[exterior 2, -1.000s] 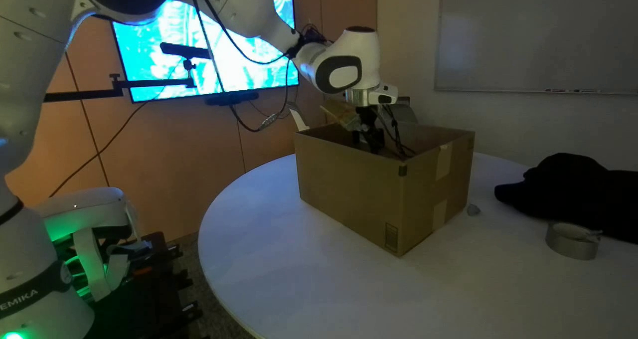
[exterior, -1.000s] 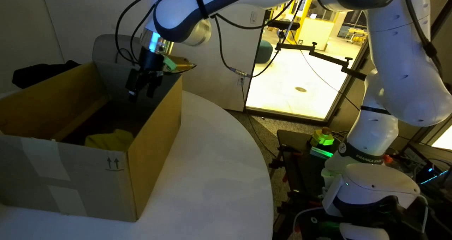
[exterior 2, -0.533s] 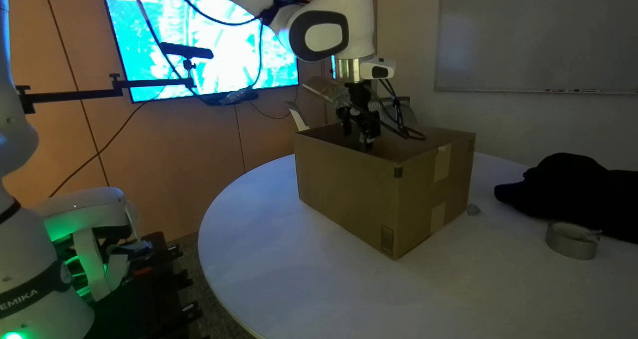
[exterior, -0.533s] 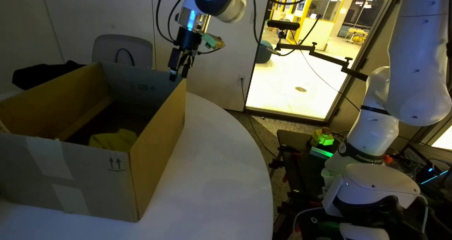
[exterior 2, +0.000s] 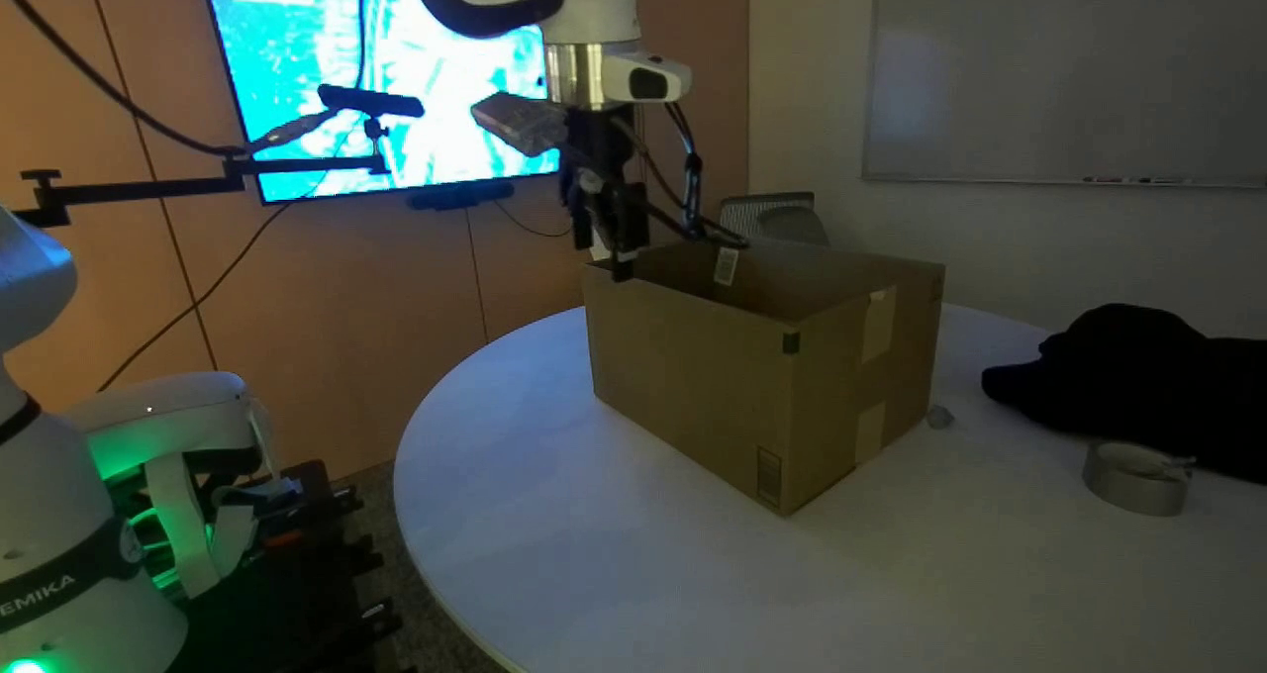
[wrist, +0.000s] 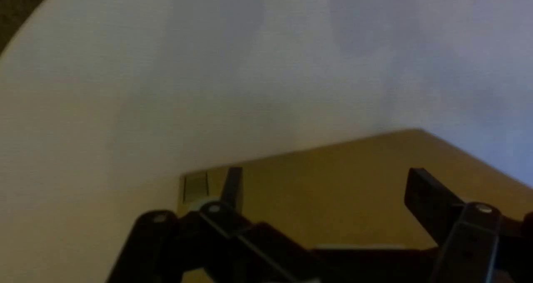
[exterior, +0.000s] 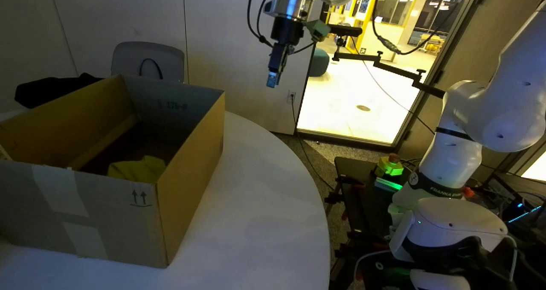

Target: Put the black marker on the towel then fold the towel twice and put it in the brown box.

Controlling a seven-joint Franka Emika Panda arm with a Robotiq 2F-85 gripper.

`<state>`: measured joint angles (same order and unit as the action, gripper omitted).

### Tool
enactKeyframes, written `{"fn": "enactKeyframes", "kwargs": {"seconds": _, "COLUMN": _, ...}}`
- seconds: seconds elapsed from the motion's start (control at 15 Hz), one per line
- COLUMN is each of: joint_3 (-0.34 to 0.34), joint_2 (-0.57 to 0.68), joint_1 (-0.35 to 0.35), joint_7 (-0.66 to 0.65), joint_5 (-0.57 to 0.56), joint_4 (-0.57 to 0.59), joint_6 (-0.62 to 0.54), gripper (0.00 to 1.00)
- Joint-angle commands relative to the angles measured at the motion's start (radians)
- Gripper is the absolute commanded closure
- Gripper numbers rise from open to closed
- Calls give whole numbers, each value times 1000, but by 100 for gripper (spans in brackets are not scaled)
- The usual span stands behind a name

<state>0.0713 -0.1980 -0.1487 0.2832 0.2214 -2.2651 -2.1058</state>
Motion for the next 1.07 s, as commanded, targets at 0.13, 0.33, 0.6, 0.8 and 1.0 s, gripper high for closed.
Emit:
{"fn": "enactKeyframes", "kwargs": {"seconds": 0.13, "joint_3": 72, "joint_2": -350, "joint_1": 2, "joint_7": 9, "joint_5": -108, "joint_4": -221, "joint_6": 301, "gripper": 0}}
{"fn": "enactKeyframes", "kwargs": {"seconds": 0.33, "joint_3": 115, "joint_2": -464, "joint_1": -1, "joint_7": 32, "joint_5": -119, "joint_4": -308, "joint_6": 311, "gripper": 0}}
{"fn": "enactKeyframes", "kwargs": {"seconds": 0.6, "joint_3": 156, "joint_2": -572, "joint_1": 8, "joint_7": 54, "joint_5": -86, "joint_4": -464, "joint_6": 79, "gripper": 0}}
{"fn": "enactKeyframes", "kwargs": {"seconds": 0.8, "joint_3": 174, "joint_2": -585, "joint_1": 30, "joint_7": 79, "joint_5": -77, "joint_4": -554, "joint_6": -92, "gripper": 0}}
{"fn": "enactKeyframes", "kwargs": {"seconds": 1.0, "joint_3": 182, "joint_2": -513, "joint_1": 60, "joint_7": 81, "joint_5": -85, "joint_4": -510, "joint_6": -149, "gripper": 0}}
